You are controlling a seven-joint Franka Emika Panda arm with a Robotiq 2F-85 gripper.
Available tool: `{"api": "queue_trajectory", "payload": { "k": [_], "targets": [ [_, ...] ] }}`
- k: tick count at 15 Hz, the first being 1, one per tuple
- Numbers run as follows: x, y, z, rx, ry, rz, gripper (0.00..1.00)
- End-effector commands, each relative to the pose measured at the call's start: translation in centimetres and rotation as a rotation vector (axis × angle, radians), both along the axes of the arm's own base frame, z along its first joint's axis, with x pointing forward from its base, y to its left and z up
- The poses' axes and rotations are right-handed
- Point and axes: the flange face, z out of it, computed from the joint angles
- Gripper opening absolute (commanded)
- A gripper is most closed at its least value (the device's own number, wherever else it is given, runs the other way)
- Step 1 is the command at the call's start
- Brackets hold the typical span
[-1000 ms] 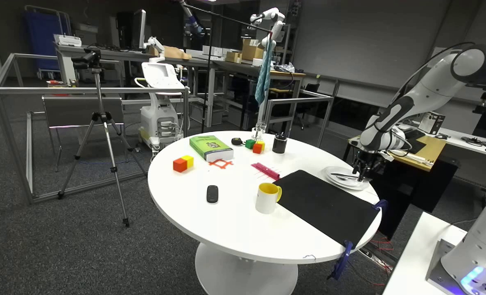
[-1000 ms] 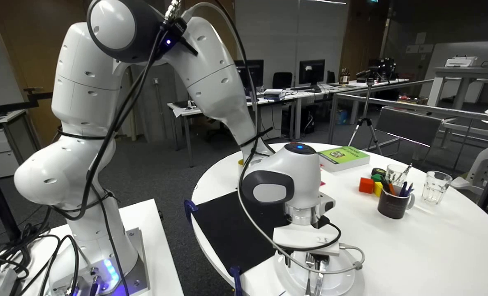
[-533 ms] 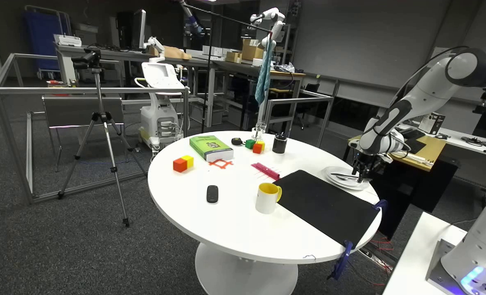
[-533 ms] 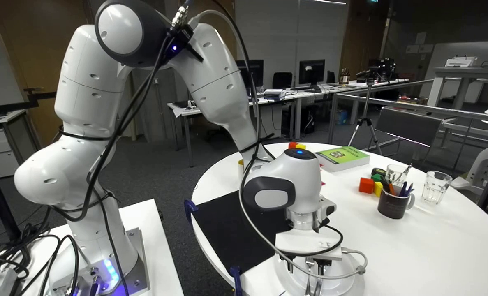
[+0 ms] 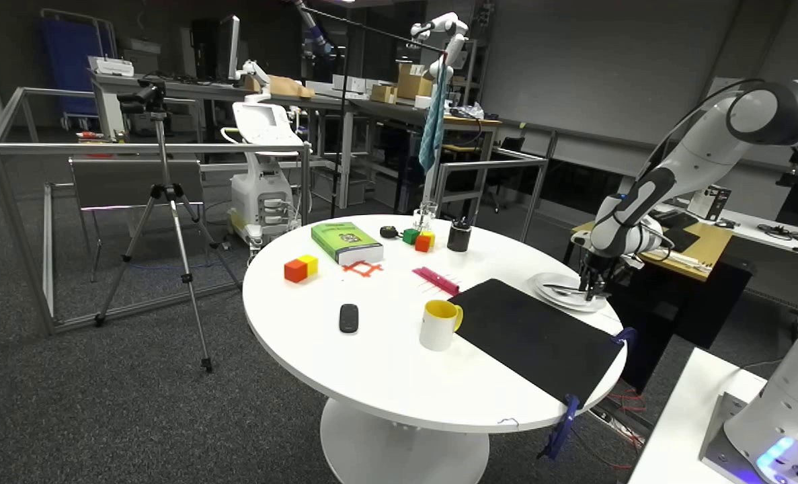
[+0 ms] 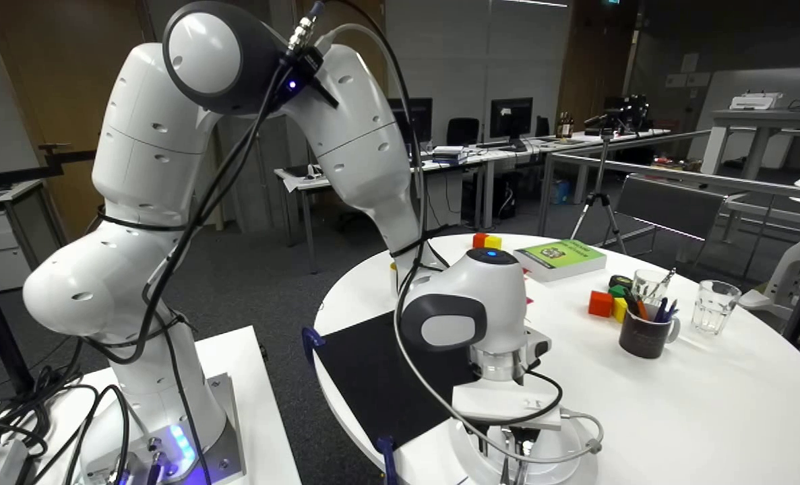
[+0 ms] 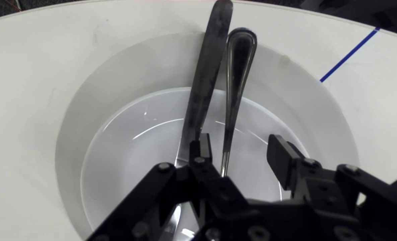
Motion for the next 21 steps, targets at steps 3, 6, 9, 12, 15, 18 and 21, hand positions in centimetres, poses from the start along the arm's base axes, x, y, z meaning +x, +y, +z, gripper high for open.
{"api": "queue_trajectory", "payload": {
  "k": [3, 6, 9, 12, 15, 18, 21],
  "targets": [
    [0.3, -0.5, -0.1, -0.033, -0.019, 0.006, 0.39],
    [0.3, -0.4, -0.1, -0.036, -0.015, 0.014, 0.15],
    [0.4, -0.4, -0.1, -0.038, -0.013, 0.019, 0.0],
    [0.4, -0.3, -0.1, -0.039, -0.011, 0.019, 0.02],
    [0.3, -0.3, 0.2, -0.033, -0.015, 0.014, 0.02],
    [0.4, -0.3, 0.6, -0.024, -0.022, 0.012, 0.02],
    [0.5, -0.5, 1.0, -0.014, -0.028, 0.009, 0.02]
  ]
}}
